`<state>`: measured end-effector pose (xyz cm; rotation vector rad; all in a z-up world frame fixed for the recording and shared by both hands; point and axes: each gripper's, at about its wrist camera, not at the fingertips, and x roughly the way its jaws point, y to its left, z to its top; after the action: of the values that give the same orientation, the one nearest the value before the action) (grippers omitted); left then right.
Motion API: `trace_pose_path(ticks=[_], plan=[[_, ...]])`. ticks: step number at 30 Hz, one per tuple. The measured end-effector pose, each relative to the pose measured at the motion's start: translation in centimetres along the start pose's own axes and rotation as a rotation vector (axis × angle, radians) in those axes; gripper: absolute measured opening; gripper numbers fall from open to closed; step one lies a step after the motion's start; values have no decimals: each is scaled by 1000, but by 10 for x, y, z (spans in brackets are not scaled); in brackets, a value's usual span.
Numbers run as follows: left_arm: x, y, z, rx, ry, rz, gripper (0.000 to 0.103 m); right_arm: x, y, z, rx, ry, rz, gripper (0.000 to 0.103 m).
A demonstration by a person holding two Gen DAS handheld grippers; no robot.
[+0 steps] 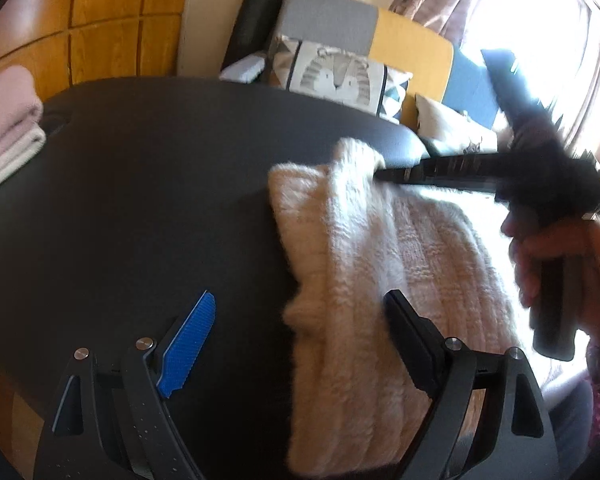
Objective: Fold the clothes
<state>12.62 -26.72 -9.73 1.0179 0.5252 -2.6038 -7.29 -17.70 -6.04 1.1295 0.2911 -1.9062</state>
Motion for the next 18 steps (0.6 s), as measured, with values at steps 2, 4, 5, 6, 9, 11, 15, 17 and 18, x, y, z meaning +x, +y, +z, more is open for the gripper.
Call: trace_pose_path(ticks=[2,4,5,6,9,11,15,17,18], plan=[[-10,6,2,-4,-40,20,88,8,6,-5,-45,31,-17,20],[-19,7,12,-4,-79,44,88,8,10,-7,-88,10,-32,20],[-22,5,18,1,-104,47,88,4,8,-6,-68,3,-22,20],[-26,3,24,6,-128,51,88,-5,5,-6,-32,-16,2,20],[-29,-12,47,35,-186,26,88,-35,-7,-12,69,-72,54,20],[-24,-29,58,67,-191,-14,88,-57,-13,-21,107,-96,57,20],[0,-78,70,170,-146,-94,88,-107,-43,-54,196,-145,20,25],[14,-105,69,230,-108,-123,88,-133,-68,-81,276,-170,-2,26],[20,-118,68,258,-90,-136,88,-147,-83,-97,326,-185,-14,27]])
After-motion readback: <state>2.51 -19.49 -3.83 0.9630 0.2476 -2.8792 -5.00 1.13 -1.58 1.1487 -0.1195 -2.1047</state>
